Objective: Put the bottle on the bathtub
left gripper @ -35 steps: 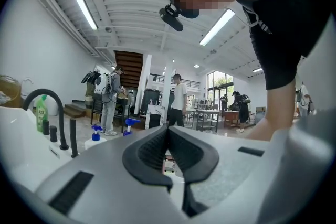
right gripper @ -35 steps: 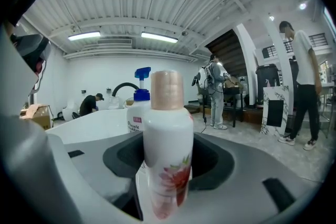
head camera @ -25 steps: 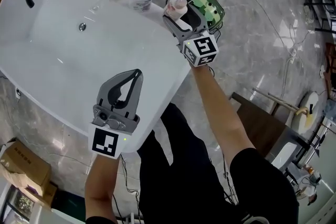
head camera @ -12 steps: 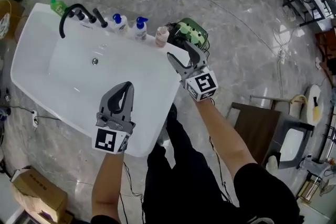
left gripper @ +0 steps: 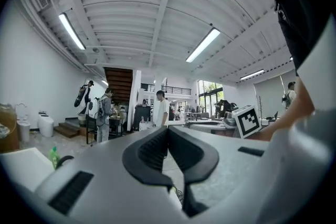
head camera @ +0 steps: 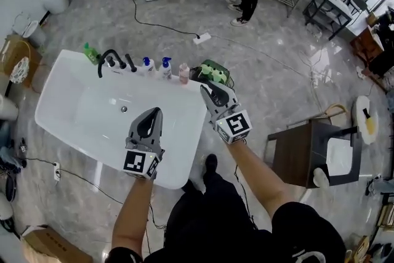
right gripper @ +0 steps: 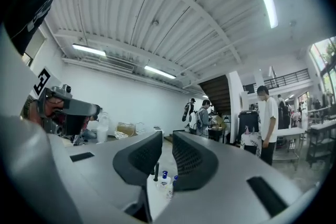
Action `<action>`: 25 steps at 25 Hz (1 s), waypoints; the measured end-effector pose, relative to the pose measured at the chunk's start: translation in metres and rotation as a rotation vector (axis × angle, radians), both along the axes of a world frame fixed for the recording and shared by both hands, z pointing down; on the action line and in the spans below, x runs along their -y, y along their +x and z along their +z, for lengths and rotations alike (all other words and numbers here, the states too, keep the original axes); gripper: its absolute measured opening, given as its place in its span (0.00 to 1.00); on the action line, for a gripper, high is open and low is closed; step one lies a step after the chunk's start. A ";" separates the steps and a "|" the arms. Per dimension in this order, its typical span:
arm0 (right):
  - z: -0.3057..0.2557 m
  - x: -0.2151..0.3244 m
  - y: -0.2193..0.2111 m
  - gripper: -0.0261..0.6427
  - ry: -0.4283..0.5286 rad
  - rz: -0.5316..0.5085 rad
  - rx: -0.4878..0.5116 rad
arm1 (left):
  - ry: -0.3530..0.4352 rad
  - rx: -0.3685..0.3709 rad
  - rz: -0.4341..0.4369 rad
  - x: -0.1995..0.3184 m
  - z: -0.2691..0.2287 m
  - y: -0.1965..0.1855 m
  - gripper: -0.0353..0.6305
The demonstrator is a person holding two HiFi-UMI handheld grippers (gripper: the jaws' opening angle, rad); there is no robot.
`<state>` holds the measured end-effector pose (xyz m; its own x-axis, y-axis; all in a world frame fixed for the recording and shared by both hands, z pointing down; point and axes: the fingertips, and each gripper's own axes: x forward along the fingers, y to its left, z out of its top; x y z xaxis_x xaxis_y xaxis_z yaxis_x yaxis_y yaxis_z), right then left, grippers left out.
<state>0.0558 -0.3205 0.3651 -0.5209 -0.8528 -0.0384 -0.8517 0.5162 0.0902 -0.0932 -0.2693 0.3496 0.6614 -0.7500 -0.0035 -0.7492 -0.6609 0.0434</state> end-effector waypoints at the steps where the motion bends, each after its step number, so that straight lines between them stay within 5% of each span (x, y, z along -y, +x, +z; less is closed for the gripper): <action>1: -0.007 -0.011 0.002 0.12 0.000 0.011 0.002 | 0.006 0.007 0.002 -0.008 -0.006 0.001 0.07; 18: -0.053 -0.109 0.059 0.05 -0.059 0.083 0.109 | 0.019 0.063 -0.098 -0.054 -0.031 0.032 0.07; 25: -0.055 -0.131 0.086 0.05 -0.087 0.122 0.063 | 0.042 0.078 -0.155 -0.068 -0.044 0.035 0.07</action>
